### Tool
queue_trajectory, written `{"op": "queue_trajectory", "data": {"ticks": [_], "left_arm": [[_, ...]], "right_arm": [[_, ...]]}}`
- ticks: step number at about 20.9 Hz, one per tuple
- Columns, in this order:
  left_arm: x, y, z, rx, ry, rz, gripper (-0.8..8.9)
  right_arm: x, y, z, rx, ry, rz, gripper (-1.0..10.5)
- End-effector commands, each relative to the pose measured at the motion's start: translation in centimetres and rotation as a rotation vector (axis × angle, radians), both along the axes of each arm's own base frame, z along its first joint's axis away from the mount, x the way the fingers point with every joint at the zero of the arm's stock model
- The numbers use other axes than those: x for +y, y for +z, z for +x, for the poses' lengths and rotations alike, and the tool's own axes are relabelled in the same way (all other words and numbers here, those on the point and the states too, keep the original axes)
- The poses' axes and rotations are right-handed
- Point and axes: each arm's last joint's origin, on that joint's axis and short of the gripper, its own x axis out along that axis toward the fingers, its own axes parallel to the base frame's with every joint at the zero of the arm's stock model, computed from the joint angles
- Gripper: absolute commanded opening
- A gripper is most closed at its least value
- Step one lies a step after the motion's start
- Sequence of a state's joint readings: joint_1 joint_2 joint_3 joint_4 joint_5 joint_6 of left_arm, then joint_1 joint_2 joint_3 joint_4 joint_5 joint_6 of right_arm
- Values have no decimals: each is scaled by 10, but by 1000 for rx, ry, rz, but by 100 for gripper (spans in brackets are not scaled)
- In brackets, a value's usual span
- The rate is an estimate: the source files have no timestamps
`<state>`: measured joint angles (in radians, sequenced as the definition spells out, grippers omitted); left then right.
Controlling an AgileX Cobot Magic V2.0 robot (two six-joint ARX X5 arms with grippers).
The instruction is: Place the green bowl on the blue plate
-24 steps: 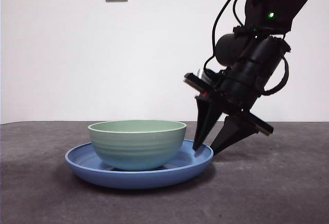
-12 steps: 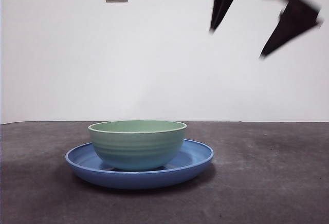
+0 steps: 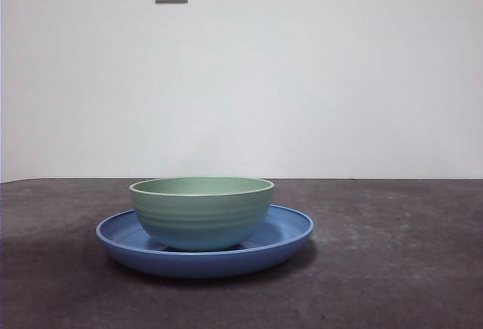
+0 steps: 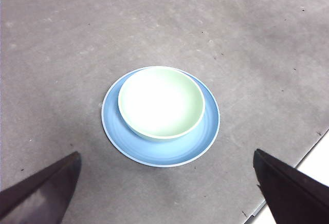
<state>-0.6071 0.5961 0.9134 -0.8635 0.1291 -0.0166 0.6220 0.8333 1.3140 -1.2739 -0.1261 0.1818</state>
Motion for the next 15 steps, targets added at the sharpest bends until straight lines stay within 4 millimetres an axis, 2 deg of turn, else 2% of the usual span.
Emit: {"op": "queue_trajectory", "data": {"ticks": [1, 4, 5, 6, 7, 8, 15], "left_arm": [[-1, 4, 0, -16, -11, -11, 626], [-1, 5, 0, -22, -11, -16, 624], [-1, 5, 0, -22, -11, -16, 587], [-1, 4, 0, -19, -11, -13, 384], [-1, 4, 0, -12, -10, -11, 36], [-1, 4, 0, -1, -3, -17, 48], [-1, 3, 0, 4, 1, -21, 47]], "right_arm": [[-3, 4, -5, -30, 16, 6, 667], [-4, 5, -7, -33, 15, 9, 667], [-4, 5, -7, -32, 15, 9, 632], [-4, 4, -6, -26, 19, 9, 402], [-3, 4, -6, -23, 19, 10, 67], [-3, 5, -6, -26, 18, 12, 33], [-2, 9, -4, -71, 19, 43, 43]]}}
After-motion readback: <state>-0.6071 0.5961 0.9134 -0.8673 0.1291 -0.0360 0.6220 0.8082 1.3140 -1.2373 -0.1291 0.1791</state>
